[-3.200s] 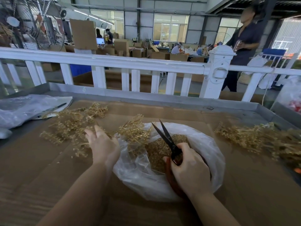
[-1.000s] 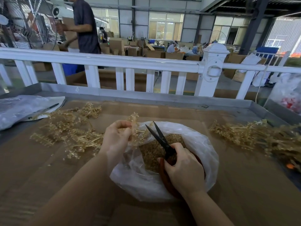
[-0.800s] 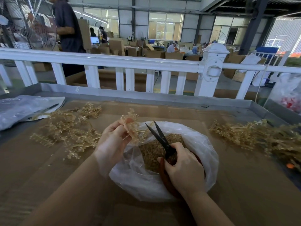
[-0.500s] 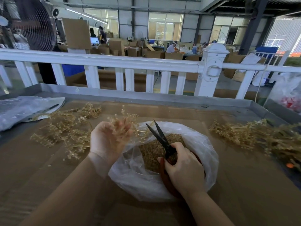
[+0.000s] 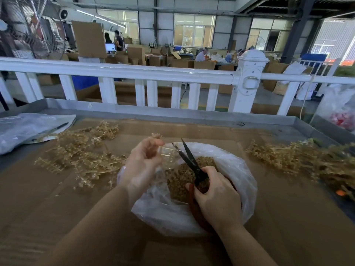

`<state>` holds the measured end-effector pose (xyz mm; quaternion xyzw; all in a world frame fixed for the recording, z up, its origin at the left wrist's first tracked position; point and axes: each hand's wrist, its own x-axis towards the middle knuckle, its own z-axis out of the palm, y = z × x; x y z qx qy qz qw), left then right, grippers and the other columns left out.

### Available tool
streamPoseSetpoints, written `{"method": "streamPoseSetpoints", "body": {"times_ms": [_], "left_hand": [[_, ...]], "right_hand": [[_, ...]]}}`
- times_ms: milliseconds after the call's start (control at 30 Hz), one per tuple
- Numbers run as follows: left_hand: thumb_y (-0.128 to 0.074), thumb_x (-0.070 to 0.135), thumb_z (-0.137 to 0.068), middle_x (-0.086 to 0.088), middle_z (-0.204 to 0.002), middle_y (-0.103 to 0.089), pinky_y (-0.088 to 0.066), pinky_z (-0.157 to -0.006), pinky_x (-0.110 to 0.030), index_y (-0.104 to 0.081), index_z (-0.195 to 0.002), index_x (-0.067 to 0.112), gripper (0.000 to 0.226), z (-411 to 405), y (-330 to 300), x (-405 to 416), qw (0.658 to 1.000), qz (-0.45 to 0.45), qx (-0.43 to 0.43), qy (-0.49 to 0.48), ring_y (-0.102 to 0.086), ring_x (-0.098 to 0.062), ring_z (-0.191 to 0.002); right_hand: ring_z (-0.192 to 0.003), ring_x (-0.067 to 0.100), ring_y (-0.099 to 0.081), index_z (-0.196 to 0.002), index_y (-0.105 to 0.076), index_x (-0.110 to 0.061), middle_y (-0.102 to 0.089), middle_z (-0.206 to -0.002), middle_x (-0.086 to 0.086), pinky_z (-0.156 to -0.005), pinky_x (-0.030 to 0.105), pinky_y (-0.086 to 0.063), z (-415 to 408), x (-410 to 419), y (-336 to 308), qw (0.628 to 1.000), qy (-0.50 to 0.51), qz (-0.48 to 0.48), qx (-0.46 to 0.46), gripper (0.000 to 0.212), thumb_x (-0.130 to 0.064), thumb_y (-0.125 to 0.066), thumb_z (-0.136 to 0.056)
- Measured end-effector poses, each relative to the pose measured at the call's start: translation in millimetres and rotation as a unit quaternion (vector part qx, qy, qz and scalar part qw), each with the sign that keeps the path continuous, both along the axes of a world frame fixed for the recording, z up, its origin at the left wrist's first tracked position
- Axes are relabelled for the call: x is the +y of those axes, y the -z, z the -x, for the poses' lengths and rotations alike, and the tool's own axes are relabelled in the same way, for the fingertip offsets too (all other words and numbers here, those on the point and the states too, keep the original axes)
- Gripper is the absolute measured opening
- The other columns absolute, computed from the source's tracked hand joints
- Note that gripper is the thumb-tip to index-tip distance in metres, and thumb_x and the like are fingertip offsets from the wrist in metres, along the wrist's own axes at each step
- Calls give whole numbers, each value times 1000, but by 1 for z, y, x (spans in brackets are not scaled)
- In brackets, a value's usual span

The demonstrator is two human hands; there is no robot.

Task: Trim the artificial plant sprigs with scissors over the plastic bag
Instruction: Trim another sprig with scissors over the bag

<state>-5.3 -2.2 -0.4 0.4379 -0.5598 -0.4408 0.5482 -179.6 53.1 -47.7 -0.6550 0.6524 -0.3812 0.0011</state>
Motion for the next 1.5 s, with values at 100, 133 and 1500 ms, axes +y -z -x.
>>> {"method": "streamPoseSetpoints", "body": {"times_ms": [100, 133, 1500], "left_hand": [[-63, -5, -84, 6, -114, -56, -52, -87, -22, -47, -128, 21, 54, 8, 4, 3, 994, 2, -108, -19, -58, -16, -110], [-66, -2, -83, 3, -117, -53, -50, -93, -26, -42, -137, 18, 62, 9, 5, 3, 986, 2, -161, -44, -57, -16, -108], [-78, 3, -69, 3, -43, -52, -51, -51, -27, -49, -69, 11, 30, 10, -1, -6, 946, -289, 149, -8, -52, -8, -40]], "right_hand": [[-82, 4, -51, -108, -57, -28, -62, -90, -12, -64, 7, -30, 0, 0, 1, 1000, 9, 10, -2, 36, -45, -69, -79], [-81, 3, -49, -108, -57, -28, -62, -89, -12, -63, 5, -27, 0, 0, 2, 1000, 11, 13, -3, 36, -45, -69, -79], [-77, 2, -49, -104, -60, -26, -61, -84, -13, -64, 12, -33, -2, 0, 2, 998, 26, 57, -15, 36, -38, -77, -74]]}}
